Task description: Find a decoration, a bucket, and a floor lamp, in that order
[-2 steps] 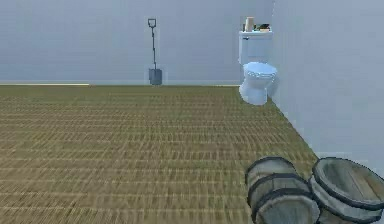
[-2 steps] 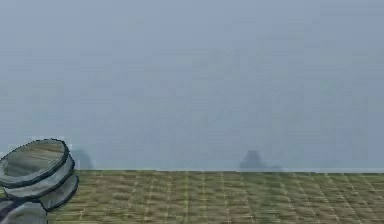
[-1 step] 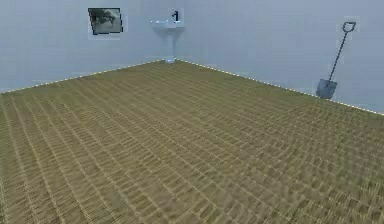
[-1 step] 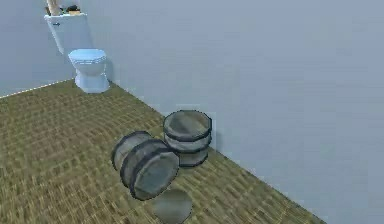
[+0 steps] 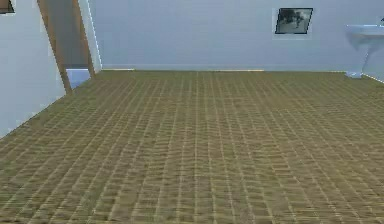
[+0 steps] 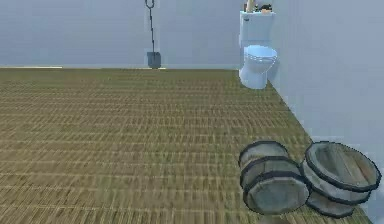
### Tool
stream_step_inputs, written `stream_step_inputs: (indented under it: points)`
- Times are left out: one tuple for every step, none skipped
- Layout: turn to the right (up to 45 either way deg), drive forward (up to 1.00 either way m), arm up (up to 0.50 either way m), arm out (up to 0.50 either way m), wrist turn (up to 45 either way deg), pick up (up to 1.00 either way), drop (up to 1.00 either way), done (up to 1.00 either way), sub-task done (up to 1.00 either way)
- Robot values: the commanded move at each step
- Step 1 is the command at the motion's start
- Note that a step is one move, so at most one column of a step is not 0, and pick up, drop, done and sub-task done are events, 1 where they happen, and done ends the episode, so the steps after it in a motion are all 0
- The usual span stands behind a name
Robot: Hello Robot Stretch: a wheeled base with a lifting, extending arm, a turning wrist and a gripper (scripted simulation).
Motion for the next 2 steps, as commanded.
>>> stream_step_inputs:
  points:
    - [-21.0, 0.0, 0.0, 0.0, 0.0, 0.0, 0.0, 0.0, 0.0]
    - [0.0, 1.0, 0.0, 0.0, 0.0, 0.0, 0.0, 0.0, 0.0]
